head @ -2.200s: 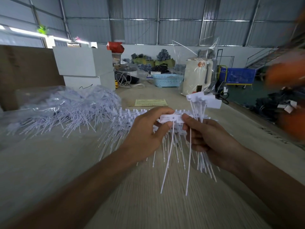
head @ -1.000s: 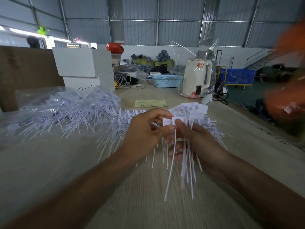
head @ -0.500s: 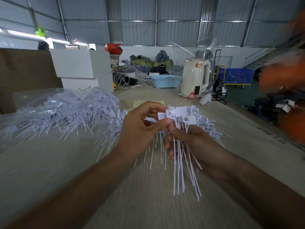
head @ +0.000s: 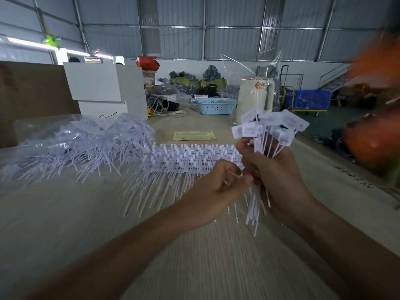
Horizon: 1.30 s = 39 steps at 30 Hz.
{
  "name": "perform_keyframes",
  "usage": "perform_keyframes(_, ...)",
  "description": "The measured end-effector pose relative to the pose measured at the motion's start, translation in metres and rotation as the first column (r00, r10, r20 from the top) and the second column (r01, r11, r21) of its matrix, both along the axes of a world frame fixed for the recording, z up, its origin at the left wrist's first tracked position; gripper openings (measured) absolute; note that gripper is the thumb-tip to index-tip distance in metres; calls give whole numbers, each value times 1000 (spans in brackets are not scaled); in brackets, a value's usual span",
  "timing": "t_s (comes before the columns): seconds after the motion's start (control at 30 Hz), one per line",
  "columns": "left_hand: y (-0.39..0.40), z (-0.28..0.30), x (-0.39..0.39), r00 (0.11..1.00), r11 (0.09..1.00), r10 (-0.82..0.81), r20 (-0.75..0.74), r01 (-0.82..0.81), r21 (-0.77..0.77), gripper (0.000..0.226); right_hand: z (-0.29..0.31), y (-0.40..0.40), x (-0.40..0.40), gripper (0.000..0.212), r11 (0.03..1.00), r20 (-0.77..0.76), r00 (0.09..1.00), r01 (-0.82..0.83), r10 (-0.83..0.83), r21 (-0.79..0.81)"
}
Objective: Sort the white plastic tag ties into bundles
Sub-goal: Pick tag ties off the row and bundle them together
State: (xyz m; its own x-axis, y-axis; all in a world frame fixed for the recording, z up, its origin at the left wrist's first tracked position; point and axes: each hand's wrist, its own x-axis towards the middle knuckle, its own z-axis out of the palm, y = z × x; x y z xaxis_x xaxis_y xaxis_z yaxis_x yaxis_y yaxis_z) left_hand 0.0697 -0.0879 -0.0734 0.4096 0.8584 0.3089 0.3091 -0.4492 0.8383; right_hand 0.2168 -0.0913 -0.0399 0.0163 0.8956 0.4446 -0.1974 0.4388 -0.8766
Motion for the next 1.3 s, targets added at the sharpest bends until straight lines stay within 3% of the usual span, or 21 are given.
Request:
perform_keyframes(0.17, -9, -3, 4, 978, 983, -184, -95, 181, -44, 55, 5, -1, -1, 9, 999, -92, 995, -34, 31, -31)
perform_keyframes(0.27, -16, 0, 7, 980, 982, -187, -72, 187, -11, 54, 5, -1, -2, 20, 996, -58, 997, -59, 56, -68)
perform_keyframes(0.4, -18, 4, 10, 982, 983, -176, 67, 179, -34, 30, 4, -3, -3, 32, 997, 145, 986, 75, -76, 18)
perform_keyframes(0.5, -19, 7, 11, 958, 969, -190, 216, 218, -114, 28, 3, -5, -4, 47, 989, 280, 950, 145, -136, -11)
perform_keyframes(0.7, -22, 7, 16, 938, 950, -183, 295, 246, -192, 19, 2, 0, -4, 61, 984, 299, 946, 158, -126, -86)
perform_keyframes(1.03, -22, 7, 15, 855, 894, -184, 485, 351, -278, 28, -2, 4, 1, 71, 976, 430, 903, 106, -15, -189)
perform_keyframes(1.13, -17, 6, 16, 855, 900, -122, 505, 310, -307, 18, -4, 5, 3, 66, 980, 408, 913, 63, 20, -188)
perform_keyframes(1.3, -10, 1, 13, 903, 943, -50, 426, 183, -276, 25, -7, 3, -5, 56, 985, 407, 911, 1, 69, -170)
